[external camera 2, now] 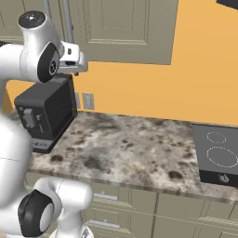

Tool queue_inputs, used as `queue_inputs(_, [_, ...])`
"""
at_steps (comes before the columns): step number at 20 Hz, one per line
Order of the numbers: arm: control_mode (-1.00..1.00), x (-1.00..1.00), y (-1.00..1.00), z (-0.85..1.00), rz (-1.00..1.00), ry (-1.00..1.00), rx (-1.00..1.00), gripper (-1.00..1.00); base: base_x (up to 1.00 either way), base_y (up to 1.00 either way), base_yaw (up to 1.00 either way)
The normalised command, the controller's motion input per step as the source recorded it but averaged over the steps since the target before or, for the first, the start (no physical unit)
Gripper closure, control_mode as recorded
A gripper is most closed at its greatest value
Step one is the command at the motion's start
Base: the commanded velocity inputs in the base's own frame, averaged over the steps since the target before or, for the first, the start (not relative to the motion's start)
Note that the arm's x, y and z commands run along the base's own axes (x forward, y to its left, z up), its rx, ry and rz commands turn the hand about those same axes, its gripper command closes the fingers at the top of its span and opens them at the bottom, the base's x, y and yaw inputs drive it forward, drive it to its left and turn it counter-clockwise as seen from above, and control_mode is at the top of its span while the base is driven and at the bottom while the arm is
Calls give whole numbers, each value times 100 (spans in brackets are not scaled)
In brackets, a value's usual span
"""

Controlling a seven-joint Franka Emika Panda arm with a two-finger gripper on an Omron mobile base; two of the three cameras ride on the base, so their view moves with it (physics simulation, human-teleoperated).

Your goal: Move the bowls from the cabinet to the plates on the dining table.

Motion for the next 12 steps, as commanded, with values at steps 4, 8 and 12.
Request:
queue_inputs(4, [-100, -6, 8, 52, 3, -18, -4, -100, 0, 0, 0])
queue_inputs(8, [-100, 0, 2, 47, 2, -15, -2, -100, 0, 0, 0])
queue_inputs(12, [-100, 6, 2, 29, 0, -9, 0, -100, 0, 0, 0])
